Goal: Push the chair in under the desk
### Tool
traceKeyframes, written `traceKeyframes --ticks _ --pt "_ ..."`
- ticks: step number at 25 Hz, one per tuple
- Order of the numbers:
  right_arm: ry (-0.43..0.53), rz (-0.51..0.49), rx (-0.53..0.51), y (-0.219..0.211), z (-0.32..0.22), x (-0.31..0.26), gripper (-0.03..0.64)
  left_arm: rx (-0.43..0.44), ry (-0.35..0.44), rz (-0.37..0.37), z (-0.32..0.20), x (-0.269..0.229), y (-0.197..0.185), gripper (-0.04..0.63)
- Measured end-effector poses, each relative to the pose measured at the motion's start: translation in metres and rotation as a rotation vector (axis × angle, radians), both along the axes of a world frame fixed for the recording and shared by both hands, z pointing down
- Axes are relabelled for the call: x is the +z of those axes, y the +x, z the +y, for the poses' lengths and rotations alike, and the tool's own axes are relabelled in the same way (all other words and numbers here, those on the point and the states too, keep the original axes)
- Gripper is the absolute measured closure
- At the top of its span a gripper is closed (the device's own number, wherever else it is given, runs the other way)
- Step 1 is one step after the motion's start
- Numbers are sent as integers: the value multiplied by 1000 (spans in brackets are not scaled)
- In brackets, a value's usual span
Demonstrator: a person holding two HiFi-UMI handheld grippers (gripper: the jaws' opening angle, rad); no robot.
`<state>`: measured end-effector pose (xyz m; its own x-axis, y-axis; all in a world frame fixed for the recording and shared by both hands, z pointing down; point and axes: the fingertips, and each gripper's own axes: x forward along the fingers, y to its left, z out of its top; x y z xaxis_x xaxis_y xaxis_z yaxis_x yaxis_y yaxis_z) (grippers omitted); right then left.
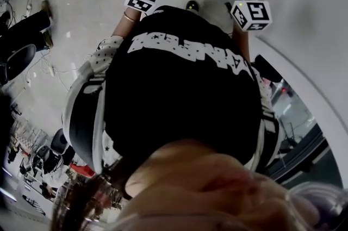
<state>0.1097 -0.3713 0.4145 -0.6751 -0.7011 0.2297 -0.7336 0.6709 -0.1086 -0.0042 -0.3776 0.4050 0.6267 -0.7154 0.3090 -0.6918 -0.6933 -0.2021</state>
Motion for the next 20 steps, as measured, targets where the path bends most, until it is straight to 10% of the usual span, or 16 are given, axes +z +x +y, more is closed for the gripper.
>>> traceKeyframes --ticks 20 --pt "103 5 51 4 -2 -43 586 -14 93 81 3 -42 -10 560"
